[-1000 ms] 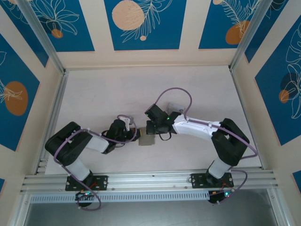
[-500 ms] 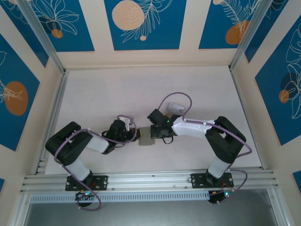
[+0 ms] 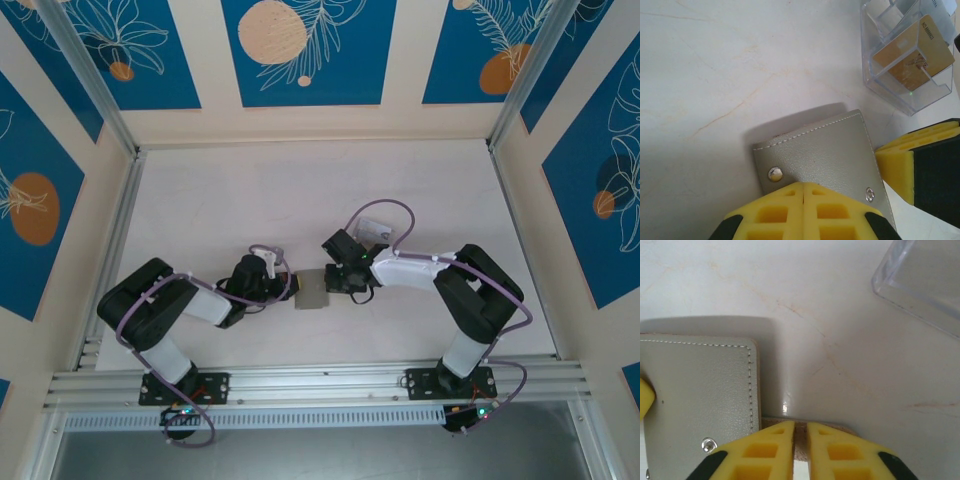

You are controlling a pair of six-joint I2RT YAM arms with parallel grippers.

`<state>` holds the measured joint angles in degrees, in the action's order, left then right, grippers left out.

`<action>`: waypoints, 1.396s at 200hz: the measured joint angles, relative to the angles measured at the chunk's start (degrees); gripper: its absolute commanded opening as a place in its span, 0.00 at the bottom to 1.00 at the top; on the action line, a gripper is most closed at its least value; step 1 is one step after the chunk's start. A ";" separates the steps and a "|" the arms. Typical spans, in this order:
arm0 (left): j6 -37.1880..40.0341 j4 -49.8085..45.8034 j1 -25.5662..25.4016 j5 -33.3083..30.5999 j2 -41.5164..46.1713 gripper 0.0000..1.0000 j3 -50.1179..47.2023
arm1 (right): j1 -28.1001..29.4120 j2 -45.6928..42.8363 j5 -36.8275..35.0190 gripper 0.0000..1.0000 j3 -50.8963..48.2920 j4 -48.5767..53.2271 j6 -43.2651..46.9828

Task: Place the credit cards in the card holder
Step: Open the card holder at the bottom-center of the table.

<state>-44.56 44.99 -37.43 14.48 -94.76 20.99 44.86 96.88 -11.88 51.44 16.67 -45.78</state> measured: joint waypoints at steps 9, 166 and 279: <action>0.00 0.13 0.00 0.00 -0.13 0.00 0.00 | 0.00 -0.02 0.35 0.23 -0.04 -0.28 0.17; -1.51 -1.86 -0.39 -0.87 2.36 0.26 -0.28 | -1.07 -3.78 5.73 0.67 -3.08 -4.81 1.09; -2.19 -14.32 -0.74 -3.56 12.37 0.49 -1.86 | 1.27 -5.95 3.85 0.86 -0.55 0.15 1.90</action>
<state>-46.74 30.68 -38.17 10.92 -82.39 19.14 46.13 90.94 -8.03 50.89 16.82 -43.88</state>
